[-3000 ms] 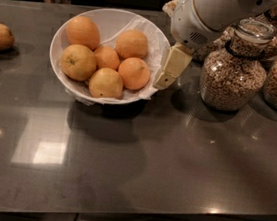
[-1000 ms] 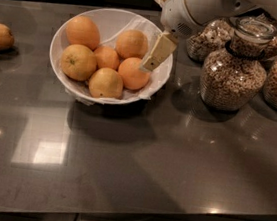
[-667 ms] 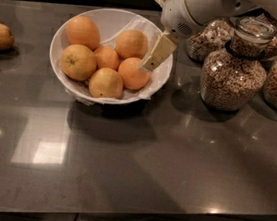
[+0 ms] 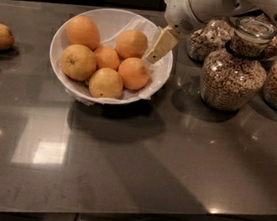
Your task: Pick orange from white bowl
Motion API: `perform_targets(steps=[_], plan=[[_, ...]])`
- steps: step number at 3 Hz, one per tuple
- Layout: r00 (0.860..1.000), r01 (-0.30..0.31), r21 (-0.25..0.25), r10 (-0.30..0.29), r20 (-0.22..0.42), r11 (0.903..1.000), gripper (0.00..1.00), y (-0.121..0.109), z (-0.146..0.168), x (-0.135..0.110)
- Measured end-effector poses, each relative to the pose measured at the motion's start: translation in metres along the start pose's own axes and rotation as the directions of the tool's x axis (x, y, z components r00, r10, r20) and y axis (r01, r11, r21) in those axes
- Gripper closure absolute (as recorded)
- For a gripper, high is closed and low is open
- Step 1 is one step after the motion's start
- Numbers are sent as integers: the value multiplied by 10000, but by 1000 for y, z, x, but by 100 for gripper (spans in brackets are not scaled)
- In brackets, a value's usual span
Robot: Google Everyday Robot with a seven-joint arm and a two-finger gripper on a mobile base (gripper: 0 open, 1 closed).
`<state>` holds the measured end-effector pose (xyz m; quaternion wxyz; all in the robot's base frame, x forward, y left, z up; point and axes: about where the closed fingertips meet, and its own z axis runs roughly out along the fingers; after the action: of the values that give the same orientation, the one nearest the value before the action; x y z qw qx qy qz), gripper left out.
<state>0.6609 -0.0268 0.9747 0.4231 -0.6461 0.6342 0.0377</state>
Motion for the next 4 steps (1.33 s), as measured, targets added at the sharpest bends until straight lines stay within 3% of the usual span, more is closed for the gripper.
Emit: perform_targets(steps=[1,2,4], plan=[[10000,-65,51,65,69,10000,0,-10,5,5],[9999,-114,23,113,79,9999,17,-13,7,8],[9990,354,-136,-350,262,9993,31,-16,10,-9]])
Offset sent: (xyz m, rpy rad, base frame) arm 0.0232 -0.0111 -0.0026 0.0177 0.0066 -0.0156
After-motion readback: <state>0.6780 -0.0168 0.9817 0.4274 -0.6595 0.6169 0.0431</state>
